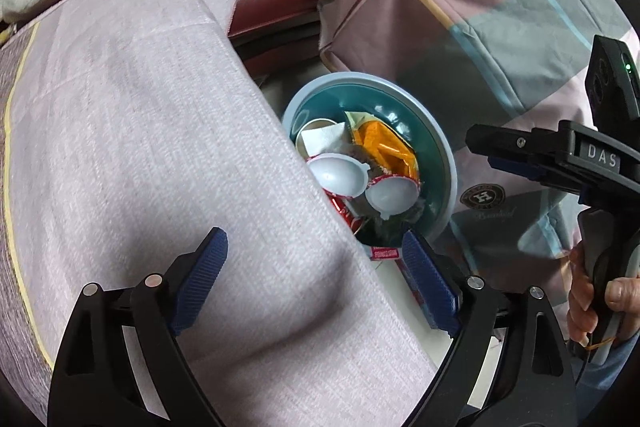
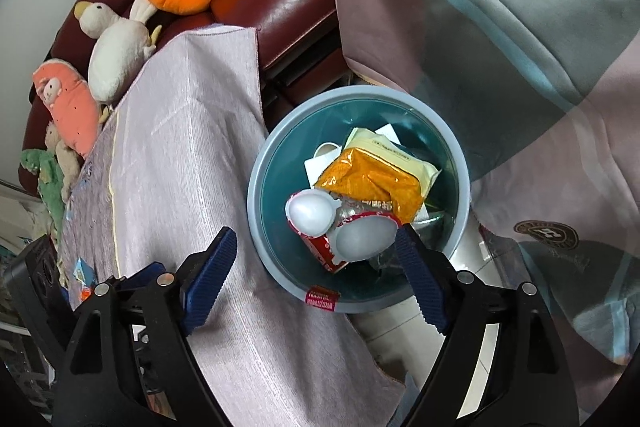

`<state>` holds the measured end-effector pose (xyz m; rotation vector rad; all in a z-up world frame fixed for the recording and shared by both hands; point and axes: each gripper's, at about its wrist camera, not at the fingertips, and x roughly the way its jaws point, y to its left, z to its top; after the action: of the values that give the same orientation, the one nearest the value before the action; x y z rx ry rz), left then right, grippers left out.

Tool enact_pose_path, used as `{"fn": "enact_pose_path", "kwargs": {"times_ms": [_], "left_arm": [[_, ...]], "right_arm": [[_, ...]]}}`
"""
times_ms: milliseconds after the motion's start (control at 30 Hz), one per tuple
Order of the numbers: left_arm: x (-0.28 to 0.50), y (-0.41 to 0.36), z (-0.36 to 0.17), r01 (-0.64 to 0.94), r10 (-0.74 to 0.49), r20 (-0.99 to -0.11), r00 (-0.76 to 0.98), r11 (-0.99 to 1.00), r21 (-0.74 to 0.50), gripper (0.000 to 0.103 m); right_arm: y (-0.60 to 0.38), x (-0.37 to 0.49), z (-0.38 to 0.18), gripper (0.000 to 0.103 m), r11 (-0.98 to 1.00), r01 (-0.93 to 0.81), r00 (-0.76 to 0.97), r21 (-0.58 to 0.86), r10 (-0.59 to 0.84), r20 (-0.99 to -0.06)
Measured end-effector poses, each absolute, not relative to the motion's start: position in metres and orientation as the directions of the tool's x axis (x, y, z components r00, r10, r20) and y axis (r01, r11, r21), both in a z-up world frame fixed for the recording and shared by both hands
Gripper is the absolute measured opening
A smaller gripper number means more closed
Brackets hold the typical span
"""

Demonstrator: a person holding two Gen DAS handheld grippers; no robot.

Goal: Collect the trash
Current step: 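Move both tools back over the table toward the two snack packets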

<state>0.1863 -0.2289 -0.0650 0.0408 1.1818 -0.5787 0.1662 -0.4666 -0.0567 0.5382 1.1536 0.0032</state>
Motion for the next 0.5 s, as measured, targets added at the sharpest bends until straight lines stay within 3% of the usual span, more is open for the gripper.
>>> {"fn": "enact_pose_path", "kwargs": {"times_ms": [500], "left_arm": [[0.161, -0.167, -0.037, 0.392, -0.427, -0.841, 0.332, 0.874, -0.288, 0.091]], "right_arm": [[-0.42, 0.151, -0.03, 0.079, 0.903, 0.224, 0.412, 0.366, 0.253, -0.876]]}}
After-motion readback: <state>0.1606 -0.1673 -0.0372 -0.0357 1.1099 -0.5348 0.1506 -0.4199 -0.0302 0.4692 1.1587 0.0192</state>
